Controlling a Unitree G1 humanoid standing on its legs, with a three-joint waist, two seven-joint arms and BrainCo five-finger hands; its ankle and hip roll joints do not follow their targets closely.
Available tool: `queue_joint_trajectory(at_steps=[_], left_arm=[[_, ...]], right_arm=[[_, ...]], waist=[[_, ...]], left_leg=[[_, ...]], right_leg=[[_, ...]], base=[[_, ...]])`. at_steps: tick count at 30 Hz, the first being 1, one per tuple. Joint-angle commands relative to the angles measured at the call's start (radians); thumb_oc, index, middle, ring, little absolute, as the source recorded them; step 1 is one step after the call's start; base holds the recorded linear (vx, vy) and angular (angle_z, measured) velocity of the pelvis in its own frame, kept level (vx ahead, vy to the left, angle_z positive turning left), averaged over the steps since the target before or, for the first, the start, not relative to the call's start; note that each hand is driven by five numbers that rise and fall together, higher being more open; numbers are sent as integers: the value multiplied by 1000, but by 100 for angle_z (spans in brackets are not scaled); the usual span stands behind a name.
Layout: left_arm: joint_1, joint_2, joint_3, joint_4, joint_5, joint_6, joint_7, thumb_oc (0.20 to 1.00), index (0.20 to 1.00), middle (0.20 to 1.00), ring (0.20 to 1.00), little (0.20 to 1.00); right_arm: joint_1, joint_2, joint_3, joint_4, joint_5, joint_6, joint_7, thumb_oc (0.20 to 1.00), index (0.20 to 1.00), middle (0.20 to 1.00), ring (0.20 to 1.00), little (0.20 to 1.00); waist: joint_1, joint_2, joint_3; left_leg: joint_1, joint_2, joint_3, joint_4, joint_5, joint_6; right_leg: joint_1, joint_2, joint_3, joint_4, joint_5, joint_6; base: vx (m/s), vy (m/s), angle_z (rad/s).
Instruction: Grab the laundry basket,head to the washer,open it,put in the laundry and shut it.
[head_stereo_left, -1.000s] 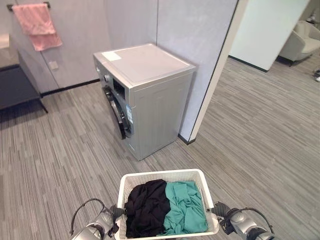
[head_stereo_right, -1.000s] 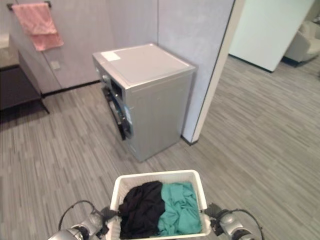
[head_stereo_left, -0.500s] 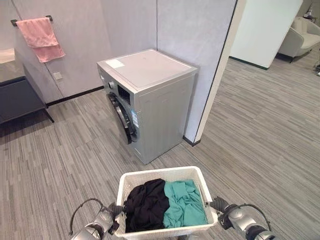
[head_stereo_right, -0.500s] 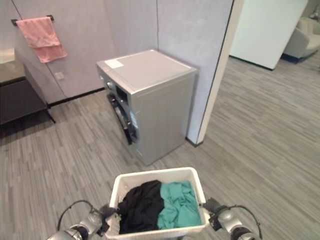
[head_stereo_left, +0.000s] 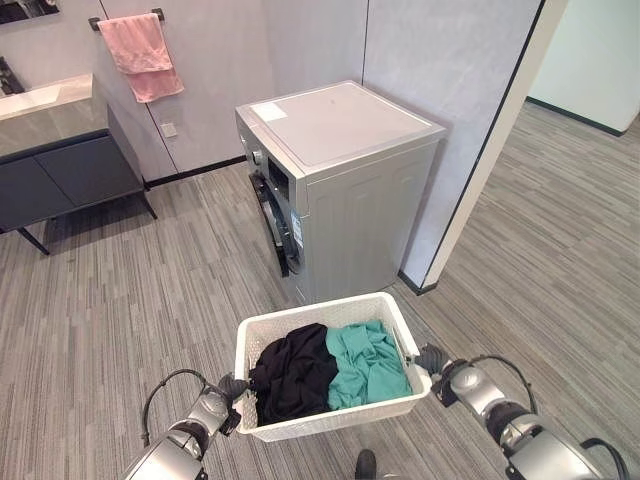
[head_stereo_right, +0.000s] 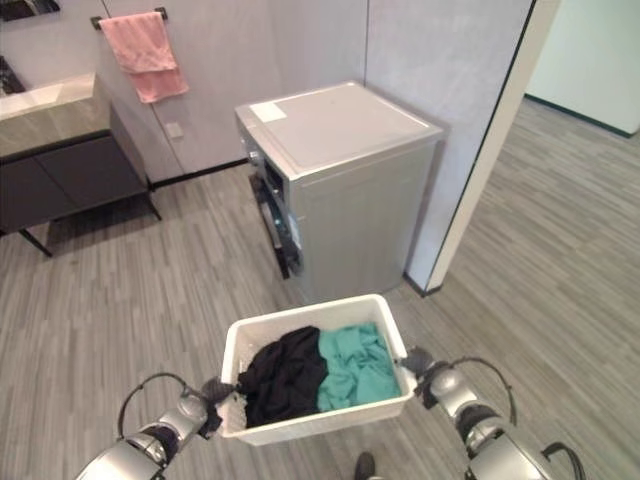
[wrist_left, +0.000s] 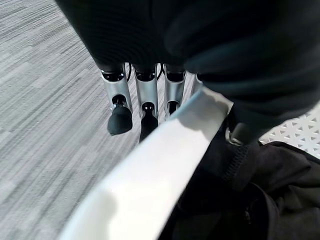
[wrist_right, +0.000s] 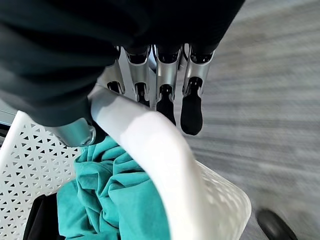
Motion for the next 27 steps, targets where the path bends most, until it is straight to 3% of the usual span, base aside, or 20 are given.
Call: queue_joint_trajectory(at_steps=[1, 7, 17, 23, 27], left_arm=[[-98, -16, 18, 8, -37, -57, 11, 200, 200, 200, 200, 200], [-121, 20, 10, -119, -57, -78, 22, 200, 200, 200, 200, 200], [-170, 58, 24, -171, -91, -71, 29, 200, 200, 200, 200, 200], [-251, 71, 19, -222, -167, -54, 18, 200, 200, 200, 200, 200], [-237, 66, 23, -218, -189, -54, 4, 200, 200, 200, 200, 200]], right_arm=[[-98, 107, 38, 31, 26, -79, 11, 200, 200, 200, 200, 200], [-134, 84, 43, -79, 64, -79, 25, 200, 200, 200, 200, 200], [-173, 93, 36, -82, 95, -70, 17, 200, 200, 200, 200, 200], [-213, 118, 33, -52, 142, -54, 20, 200, 200, 200, 200, 200], [-210, 117, 42, -53, 145, -45, 33, 200, 200, 200, 200, 200]], waist=[[-14, -80, -77], [-13, -83, -80], [-9, -89, -70], [-11, -74, -56], [-12, -66, -53]], left_leg=[[-27, -83, -18, -20, 10, -14], [-29, -78, -14, -31, 17, -19], [-37, -85, -9, -11, -1, -9], [-35, -90, -13, -10, 2, -3], [-35, -86, -2, -20, 9, -12]], right_leg=[[62, -60, 72, -54, 21, 114], [67, -56, 74, -73, 26, 111], [61, -63, 94, -62, 33, 118], [50, -67, 108, -21, 16, 113], [55, -60, 107, -71, 31, 116]], base=[[18, -36, 8], [10, -15, 0], [6, 17, -3], [-3, 16, -7], [-4, -25, 1]])
